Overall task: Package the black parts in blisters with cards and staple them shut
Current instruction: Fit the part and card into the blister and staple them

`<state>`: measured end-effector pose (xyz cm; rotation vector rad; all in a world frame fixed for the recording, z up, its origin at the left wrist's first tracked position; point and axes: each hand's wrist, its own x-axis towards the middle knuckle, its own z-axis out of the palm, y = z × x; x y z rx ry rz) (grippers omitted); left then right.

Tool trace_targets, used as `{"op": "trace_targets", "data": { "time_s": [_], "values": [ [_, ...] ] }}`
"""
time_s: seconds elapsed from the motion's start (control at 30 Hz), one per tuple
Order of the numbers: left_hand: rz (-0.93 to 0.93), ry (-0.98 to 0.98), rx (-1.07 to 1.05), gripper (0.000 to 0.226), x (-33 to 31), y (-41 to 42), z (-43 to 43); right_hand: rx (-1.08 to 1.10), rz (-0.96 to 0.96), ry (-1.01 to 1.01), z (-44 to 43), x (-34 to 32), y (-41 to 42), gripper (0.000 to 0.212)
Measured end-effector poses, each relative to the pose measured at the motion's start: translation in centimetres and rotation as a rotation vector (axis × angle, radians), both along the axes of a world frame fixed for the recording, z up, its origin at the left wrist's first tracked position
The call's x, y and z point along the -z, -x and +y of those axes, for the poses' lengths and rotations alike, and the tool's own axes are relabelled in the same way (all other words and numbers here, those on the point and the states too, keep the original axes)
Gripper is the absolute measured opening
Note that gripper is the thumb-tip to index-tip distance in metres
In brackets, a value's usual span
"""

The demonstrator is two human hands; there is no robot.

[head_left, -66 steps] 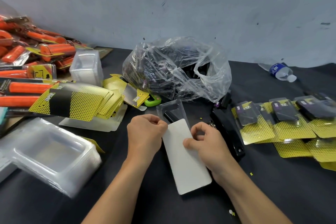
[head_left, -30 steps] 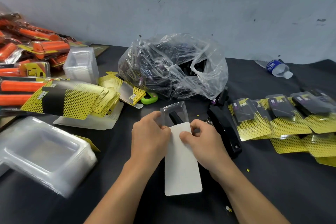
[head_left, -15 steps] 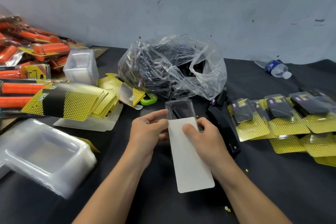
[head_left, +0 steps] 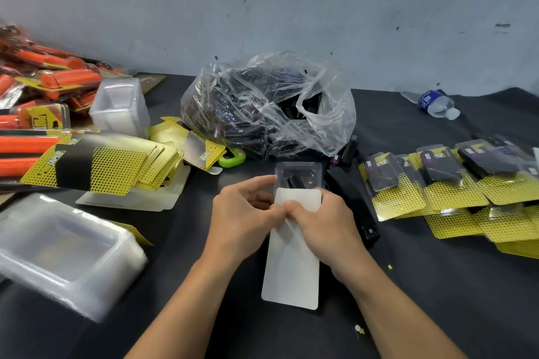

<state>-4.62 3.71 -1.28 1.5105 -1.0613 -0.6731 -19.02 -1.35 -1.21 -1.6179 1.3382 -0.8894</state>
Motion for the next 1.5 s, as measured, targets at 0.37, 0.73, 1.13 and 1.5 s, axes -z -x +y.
{"op": "trace_targets", "data": {
  "time_s": [0.37, 0.73, 1.13, 1.5],
  "values": [
    [0.349, -0.076, 0.083, 0.046, -0.4, -0.5, -0.1, -0.077, -0.058, -0.114, -0.6, -0.1, 0.5, 0.016],
    [-0.196, 0.005, 0.051, 0.057, -0.1, -0.1, 0.2, -0.071, -0.043, -0.110, -0.6, 0.0, 0.4, 0.014],
    [-0.153, -0.193, 0.312, 0.100, -0.7, -0.7, 0.6, -0.024, -0.060, -0.117, -0.7, 0.3, 0.2, 0.021],
    [-0.047, -0.173, 0.053, 0.055, -0.5, 0.8, 0.3, -0.030, -0.065, -0.125, -0.8, 0.3, 0.2, 0.020]
  ]
}}
